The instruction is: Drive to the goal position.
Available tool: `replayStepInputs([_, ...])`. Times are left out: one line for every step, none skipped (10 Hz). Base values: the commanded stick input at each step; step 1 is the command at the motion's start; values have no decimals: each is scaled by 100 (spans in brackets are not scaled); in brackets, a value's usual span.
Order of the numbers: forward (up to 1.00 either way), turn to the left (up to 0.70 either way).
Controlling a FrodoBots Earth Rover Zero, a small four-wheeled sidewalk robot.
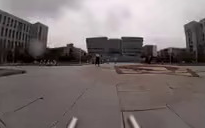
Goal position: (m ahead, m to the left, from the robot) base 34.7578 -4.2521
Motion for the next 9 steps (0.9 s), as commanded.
replayStepInputs([100, 0])
replayStepInputs([100, 0])
replayStepInputs([100, 0])
replayStepInputs([100, 0])
replayStepInputs([100, 0])
replayStepInputs([100, 0])
replayStepInputs([100, 0])
replayStepInputs([100, 0])
replayStepInputs([100, 0])
